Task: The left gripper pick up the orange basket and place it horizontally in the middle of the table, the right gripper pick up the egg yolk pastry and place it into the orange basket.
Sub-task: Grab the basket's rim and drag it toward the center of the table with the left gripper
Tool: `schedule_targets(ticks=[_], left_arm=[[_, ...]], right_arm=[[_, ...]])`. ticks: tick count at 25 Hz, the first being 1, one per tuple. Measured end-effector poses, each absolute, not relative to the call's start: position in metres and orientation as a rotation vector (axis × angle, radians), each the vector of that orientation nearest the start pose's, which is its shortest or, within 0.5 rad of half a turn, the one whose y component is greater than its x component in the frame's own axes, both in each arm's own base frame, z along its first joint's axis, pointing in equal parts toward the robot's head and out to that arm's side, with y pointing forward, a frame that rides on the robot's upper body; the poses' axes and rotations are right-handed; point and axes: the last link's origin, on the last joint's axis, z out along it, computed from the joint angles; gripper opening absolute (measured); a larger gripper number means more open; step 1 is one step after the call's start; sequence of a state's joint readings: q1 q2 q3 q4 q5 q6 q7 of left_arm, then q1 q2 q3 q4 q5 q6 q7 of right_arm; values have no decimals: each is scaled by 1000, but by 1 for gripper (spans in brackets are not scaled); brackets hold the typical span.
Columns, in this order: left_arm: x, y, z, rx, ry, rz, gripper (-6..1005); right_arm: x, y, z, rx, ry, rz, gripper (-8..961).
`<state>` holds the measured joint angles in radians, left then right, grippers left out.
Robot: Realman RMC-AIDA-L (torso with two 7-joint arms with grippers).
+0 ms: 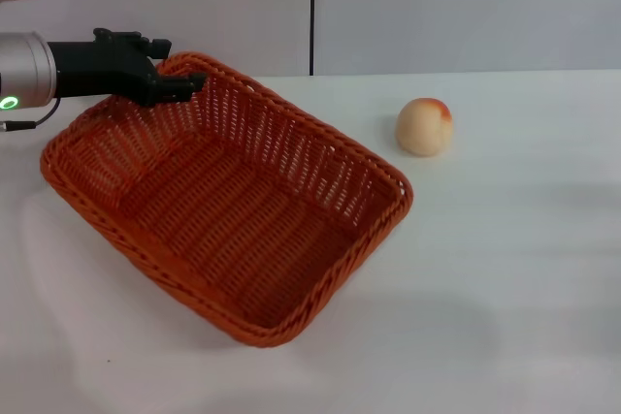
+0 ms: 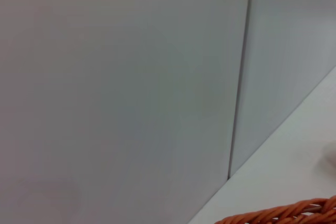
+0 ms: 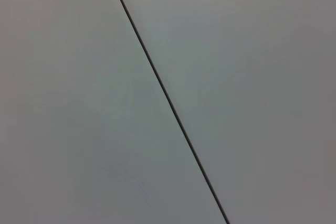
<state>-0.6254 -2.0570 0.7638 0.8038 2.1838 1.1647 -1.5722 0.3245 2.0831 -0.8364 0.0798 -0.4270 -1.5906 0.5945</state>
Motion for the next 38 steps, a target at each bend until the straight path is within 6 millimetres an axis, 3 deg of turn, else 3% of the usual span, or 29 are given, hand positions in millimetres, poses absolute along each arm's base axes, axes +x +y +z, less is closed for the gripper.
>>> schedule_targets(ticks=[25, 38], left_arm=[[-273, 406, 35, -2418, -602, -256, 652], [-277, 404, 25, -2422, -634, -247, 495]], right_arm=[[366, 261, 34, -1245, 733, 1077, 581], [367, 262, 34, -1246, 740, 1075, 579]])
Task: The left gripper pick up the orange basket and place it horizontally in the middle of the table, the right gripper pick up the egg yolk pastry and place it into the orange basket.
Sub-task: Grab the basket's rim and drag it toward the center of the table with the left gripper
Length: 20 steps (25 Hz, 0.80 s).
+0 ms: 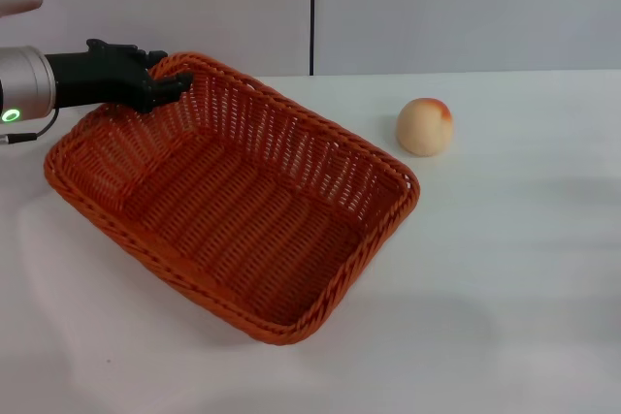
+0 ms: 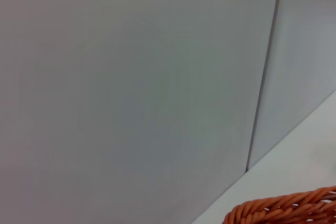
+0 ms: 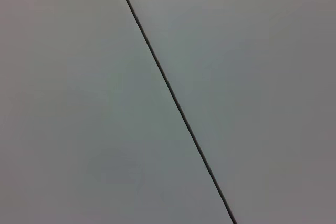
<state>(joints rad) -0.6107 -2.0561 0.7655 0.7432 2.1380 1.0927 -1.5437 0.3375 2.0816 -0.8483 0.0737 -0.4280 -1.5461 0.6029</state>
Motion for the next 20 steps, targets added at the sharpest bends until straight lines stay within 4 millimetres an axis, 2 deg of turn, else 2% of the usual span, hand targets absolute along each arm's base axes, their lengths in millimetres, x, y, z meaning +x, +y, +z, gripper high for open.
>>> schedule_targets(ticks=[4, 6, 17, 20], left_arm=[[-277, 404, 25, -2418, -642, -253, 461], [-277, 404, 25, -2418, -641, -251, 399], [-279, 403, 27, -2385, -672, -298, 218], [-280, 402, 31, -2361, -719, -335, 216]], right_arm=[[367, 262, 34, -1246, 740, 1075, 578], [367, 262, 34, -1246, 740, 1074, 578], [367, 262, 33, -1246, 744, 1072, 577], [367, 261, 33, -1246, 745, 1072, 576]])
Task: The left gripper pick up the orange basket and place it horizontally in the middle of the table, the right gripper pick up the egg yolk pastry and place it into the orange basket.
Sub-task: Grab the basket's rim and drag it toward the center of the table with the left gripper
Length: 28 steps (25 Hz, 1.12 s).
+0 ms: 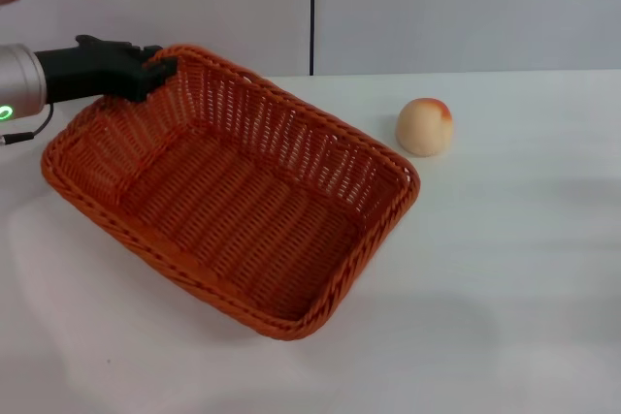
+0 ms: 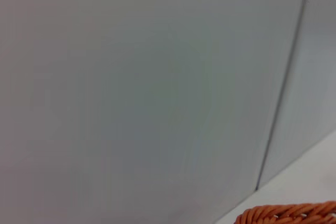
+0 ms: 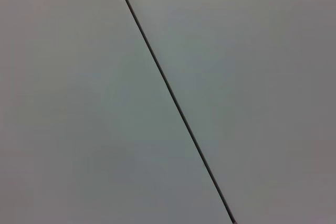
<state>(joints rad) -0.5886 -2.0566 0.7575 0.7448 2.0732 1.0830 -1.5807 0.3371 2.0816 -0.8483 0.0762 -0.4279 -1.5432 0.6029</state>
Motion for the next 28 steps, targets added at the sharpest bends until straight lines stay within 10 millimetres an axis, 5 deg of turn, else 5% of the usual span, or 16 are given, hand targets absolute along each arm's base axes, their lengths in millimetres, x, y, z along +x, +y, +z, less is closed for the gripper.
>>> schedule_targets(ticks=[10, 28], left_arm=[[-279, 392, 65, -2268, -963, -454, 204], [-324, 342, 98, -2065, -1342, -501, 189]], right_arm=[[367, 262, 33, -1247, 745, 1071, 575], [363, 275, 30, -1263, 760, 1069, 572]])
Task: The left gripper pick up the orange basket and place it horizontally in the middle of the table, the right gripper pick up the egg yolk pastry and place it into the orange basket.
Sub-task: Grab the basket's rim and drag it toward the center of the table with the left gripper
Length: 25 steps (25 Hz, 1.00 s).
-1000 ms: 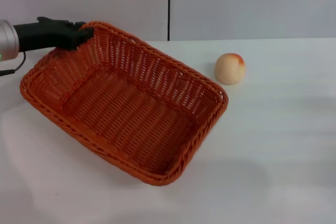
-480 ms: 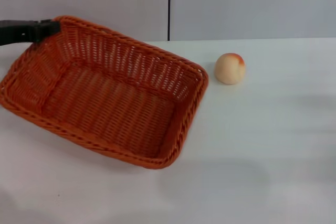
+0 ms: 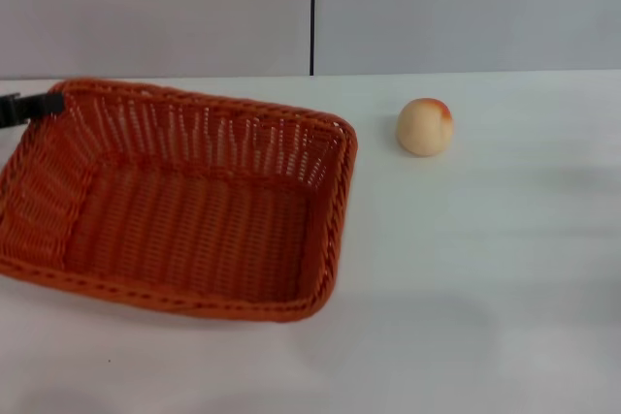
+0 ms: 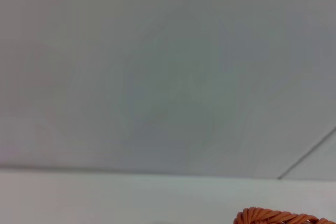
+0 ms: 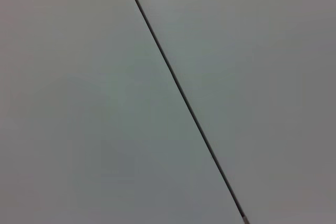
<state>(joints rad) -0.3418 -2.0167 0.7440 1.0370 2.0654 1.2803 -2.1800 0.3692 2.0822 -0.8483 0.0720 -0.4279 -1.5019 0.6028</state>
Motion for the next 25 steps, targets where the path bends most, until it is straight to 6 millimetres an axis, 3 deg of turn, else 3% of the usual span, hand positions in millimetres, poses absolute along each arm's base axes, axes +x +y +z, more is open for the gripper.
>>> schedule_targets(ticks=[1, 10, 25], left_arm=[[-330, 329, 94, -2055, -1397, -508, 188], [-334, 311, 83, -2070, -1450, -524, 191], [-329, 302, 66, -2095, -1514, -629, 212]], right_arm=[[362, 276, 30, -1265, 760, 1071, 572], [360, 280, 28, -1270, 763, 1076, 571], [359, 280, 25, -1283, 772, 1074, 569]])
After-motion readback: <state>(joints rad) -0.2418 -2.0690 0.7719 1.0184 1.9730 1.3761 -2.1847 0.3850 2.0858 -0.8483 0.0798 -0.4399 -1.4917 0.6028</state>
